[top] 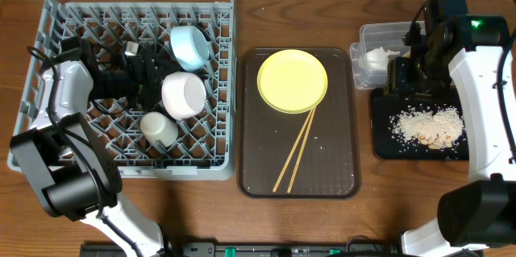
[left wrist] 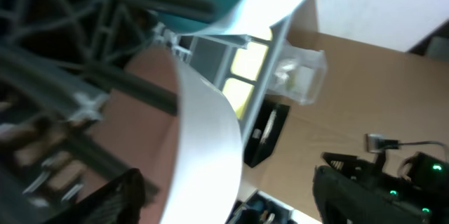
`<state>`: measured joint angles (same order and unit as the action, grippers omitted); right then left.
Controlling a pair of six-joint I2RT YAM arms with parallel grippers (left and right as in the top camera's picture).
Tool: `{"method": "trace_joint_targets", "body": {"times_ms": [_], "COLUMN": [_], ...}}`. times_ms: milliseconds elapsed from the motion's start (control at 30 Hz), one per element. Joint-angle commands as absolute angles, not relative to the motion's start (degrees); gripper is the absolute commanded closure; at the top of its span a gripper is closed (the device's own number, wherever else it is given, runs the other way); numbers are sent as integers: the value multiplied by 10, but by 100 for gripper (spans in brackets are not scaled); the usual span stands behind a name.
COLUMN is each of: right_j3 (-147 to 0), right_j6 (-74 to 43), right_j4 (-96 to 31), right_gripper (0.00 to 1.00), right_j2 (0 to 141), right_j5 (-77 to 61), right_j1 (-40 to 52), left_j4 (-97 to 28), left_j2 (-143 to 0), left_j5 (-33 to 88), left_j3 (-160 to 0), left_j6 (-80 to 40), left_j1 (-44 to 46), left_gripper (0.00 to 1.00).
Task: Sort waste into correct bins and load items into the dishwasher rack
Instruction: 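Release the bowl and reach the left gripper to the chopsticks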
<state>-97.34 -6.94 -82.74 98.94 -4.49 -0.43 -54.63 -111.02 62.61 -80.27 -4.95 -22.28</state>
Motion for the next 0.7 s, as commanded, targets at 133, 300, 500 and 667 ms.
{"method": "trace_joint_targets", "body": {"times_ms": [133,300,500,667], "right_j3": [-974,-974,-974,-974], "right_j6": [-61,-61,-62,-63], "right_j4": [-833,-831,-832,-826], "right_gripper": [37,37,38,38], "right_j2": [974,974,974,974], "right_j5": [-44,-43,-43,-44], "right_j1": [-8,-8,-13,-57], "left_j4": [-548,-534,-519,-540], "left_j2": [-1089,-1013,-905,-836], "left_j5": [550,458,401,338], "left_j3": [-806,-812,-812,-812], "left_j6": [-48,-47,-48,-48], "left_j1": [-241,-237,-213,-139], "left_gripper": [14,12,11,11]}}
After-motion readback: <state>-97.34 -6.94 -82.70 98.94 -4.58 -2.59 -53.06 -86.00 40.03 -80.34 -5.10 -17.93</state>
